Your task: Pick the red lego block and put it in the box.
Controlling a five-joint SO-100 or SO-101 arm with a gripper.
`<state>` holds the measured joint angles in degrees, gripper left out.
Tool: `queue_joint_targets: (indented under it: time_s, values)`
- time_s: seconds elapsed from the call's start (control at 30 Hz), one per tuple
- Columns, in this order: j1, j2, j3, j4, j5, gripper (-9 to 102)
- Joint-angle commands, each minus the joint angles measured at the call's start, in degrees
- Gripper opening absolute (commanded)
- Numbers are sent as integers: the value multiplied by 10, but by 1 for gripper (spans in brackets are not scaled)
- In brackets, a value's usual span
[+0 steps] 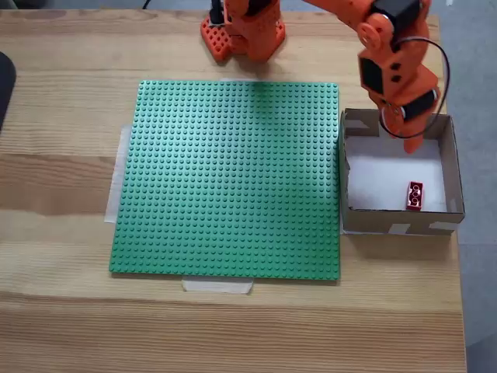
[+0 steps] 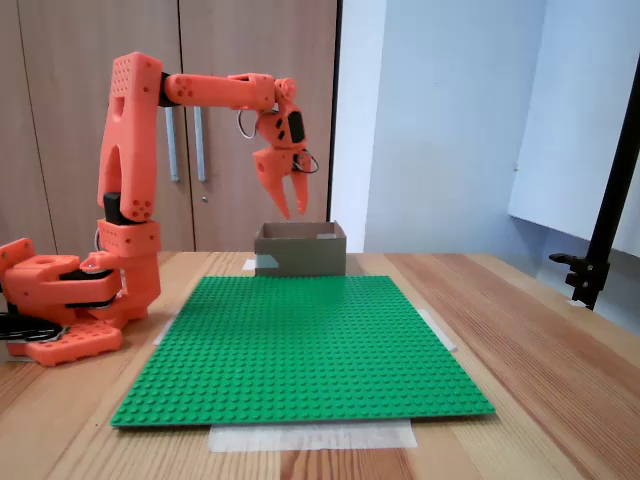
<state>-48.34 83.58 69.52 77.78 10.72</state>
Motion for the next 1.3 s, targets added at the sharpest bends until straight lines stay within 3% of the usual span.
queue_joint_targets:
  time_s: [0.0,0.33,0.9,1.27]
  values:
    - [18,84,49,-22,-11,15]
    - [85,273,209,-44,-56,-1]
    - [332,501,409,-78,-149,0]
    - [371,611,523,-124,-152,-1]
